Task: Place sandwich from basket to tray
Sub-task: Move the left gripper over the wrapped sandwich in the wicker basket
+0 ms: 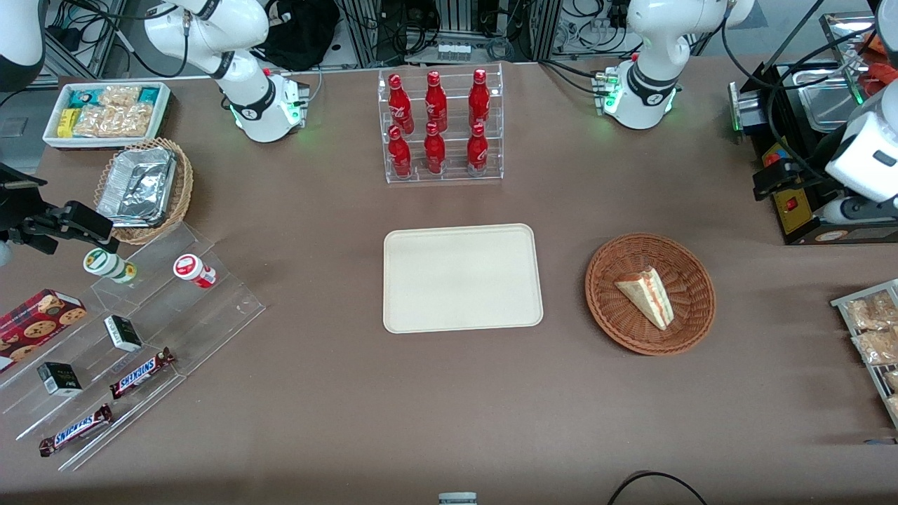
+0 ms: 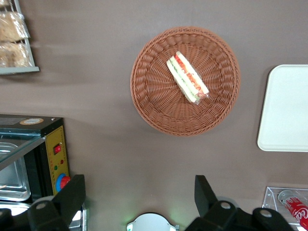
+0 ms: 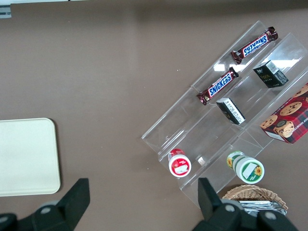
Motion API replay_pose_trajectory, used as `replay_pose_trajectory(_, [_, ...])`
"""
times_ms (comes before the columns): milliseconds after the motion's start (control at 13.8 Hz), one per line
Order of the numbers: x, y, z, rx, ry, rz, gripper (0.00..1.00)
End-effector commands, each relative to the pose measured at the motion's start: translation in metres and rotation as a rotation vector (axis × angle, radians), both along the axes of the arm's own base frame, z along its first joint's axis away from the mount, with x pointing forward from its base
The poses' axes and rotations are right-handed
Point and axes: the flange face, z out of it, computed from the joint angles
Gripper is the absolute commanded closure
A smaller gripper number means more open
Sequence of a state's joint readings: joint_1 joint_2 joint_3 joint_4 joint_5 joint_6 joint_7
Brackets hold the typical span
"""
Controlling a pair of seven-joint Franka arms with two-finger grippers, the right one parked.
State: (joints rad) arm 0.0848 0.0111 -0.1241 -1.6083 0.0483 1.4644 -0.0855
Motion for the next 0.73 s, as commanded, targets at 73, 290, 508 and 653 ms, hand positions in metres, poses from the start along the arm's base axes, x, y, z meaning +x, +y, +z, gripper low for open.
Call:
replay_pose_trajectory(73, [0.024, 0.0, -0.062, -0.016, 0.048, 0.014, 0.0])
replay_pose_trajectory(290, [0.027, -0.004, -0.107, -0.011, 0.012, 0.071, 0.0])
replay_pose_trajectory(508, [0.023, -0.012, -0.156, -0.015, -0.029, 0.153, 0.0])
replay_pose_trajectory(653, [0.02, -0.012, -0.18, -0.023, -0.05, 0.206, 0.0])
